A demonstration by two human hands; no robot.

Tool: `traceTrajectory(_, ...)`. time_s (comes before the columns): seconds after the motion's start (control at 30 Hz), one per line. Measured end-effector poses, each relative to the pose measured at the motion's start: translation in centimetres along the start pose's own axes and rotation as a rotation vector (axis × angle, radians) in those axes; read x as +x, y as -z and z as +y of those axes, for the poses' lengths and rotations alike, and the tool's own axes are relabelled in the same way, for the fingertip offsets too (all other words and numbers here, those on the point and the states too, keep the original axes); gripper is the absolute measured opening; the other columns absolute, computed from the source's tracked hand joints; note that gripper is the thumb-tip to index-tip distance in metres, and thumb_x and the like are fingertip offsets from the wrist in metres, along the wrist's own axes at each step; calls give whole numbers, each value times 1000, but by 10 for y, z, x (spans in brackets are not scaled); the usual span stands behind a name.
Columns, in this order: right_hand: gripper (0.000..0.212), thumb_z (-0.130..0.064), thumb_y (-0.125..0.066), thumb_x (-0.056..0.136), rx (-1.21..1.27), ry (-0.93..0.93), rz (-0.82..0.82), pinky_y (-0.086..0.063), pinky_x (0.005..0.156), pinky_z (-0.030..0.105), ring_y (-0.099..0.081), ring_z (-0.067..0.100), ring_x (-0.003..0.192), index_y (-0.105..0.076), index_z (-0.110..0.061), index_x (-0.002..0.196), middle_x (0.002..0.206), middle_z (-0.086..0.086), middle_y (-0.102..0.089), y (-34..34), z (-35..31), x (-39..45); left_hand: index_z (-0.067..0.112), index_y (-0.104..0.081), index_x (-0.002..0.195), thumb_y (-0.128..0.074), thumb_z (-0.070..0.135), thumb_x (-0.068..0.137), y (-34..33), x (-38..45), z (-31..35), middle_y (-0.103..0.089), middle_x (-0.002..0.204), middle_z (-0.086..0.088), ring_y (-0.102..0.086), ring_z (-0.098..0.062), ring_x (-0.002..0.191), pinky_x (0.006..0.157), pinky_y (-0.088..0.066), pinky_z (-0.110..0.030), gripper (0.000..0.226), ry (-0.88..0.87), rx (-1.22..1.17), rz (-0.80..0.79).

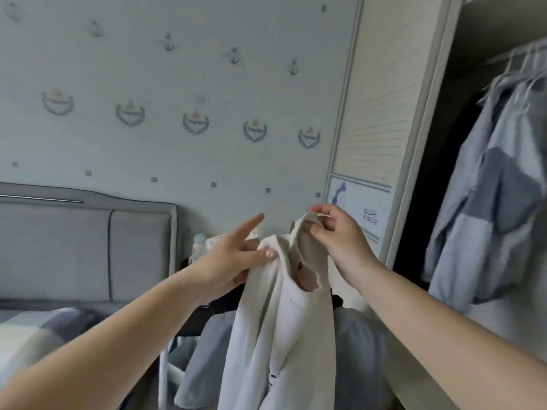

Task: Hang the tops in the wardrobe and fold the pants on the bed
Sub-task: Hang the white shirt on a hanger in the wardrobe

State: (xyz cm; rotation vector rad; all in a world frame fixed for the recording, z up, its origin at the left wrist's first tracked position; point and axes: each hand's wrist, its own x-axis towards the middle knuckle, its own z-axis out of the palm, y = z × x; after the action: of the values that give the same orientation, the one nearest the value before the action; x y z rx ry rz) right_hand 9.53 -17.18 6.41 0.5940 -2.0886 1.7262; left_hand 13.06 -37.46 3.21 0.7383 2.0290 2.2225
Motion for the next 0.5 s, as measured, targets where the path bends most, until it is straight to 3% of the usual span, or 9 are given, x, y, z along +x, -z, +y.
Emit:
traceTrajectory(0.07,28,-2,-59,87,-18,19,-49,-51,71,18,-67,7,80,-62,-29,96,85,-6,-73,30,4,6,37,-30,138,-76,10,75,-31,43,-8,-72,82,0,-70,-14,79,67,-54,-25,83,40,-97,-150)
traceTrajectory(0.13,29,-3,-61,85,-68,27,-96,-52,70,19,-68,6,77,-63,-30,94,84,-6,-74,54,6,14,27,-44,135,-76,14,75,-61,78,-14,-70,104,-10,-67,-25,100,81,-53,-33,70,55,-112,-298)
traceTrajectory(0.2,30,-2,-62,84,-171,32,-109,-54,71,19,-68,7,75,-65,-31,90,82,-6,-74,83,10,26,16,-56,125,-77,17,78,-88,114,-23,-68,113,-14,-64,-29,108,85,-52,-33,51,63,-108,-372)
traceTrajectory(0.37,22,-14,-68,85,-464,-28,-62,-52,72,17,-67,3,85,-65,-34,92,90,-11,-72,145,26,48,3,-65,109,-77,15,77,-141,191,-62,-70,107,-17,-66,-30,105,94,-52,-39,36,84,-114,-208)
traceTrajectory(0.47,13,-39,-64,84,-683,32,262,-42,69,13,-57,-3,82,-61,-41,96,91,-16,-63,178,45,42,3,-64,107,-73,11,81,-163,233,-82,-70,106,-18,-67,-29,99,95,-51,-42,29,98,-251,-105)
traceTrajectory(0.5,19,-50,-59,82,-826,38,363,-39,65,14,-55,-2,78,-61,-42,99,87,-16,-59,187,52,36,4,-65,104,-73,10,81,-169,244,-84,-70,105,-18,-68,-30,97,95,-51,-43,25,96,-295,-85)
